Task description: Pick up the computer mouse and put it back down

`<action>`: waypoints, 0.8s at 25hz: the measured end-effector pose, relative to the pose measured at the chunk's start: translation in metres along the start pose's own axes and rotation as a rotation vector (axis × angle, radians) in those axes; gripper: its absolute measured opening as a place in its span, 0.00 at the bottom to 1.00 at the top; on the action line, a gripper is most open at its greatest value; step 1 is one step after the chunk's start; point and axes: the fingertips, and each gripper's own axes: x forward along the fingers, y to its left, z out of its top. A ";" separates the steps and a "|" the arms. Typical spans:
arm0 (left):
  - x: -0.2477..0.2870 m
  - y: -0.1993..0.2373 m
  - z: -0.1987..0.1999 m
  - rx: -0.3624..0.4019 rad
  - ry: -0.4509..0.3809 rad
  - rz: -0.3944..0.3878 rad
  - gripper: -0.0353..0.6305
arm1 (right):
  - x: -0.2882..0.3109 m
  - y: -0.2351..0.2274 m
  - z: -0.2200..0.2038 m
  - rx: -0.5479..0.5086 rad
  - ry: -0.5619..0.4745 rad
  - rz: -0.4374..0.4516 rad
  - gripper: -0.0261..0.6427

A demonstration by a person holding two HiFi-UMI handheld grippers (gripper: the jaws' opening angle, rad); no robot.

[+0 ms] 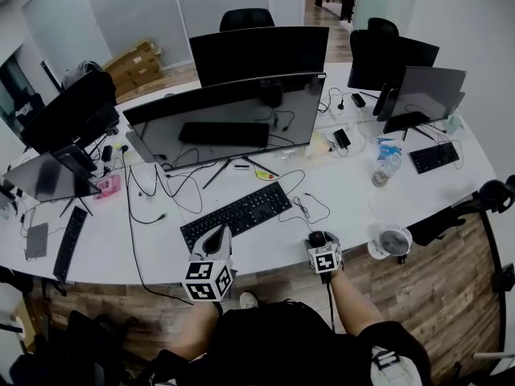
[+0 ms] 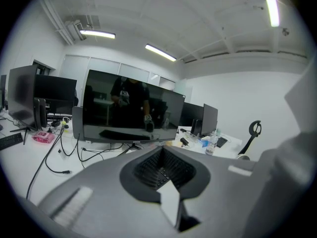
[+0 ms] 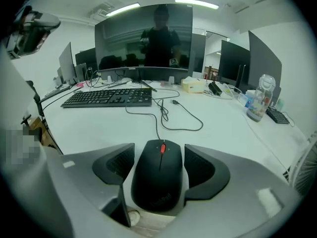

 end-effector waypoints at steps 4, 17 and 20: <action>0.003 -0.002 0.001 0.000 -0.003 -0.008 0.13 | -0.023 -0.005 0.049 0.039 -0.169 -0.002 0.46; 0.015 -0.009 0.016 0.010 -0.051 -0.045 0.13 | -0.229 -0.007 0.270 -0.006 -0.868 -0.104 0.03; 0.017 -0.011 0.019 0.015 -0.066 -0.052 0.13 | -0.232 0.003 0.270 0.002 -0.871 -0.092 0.03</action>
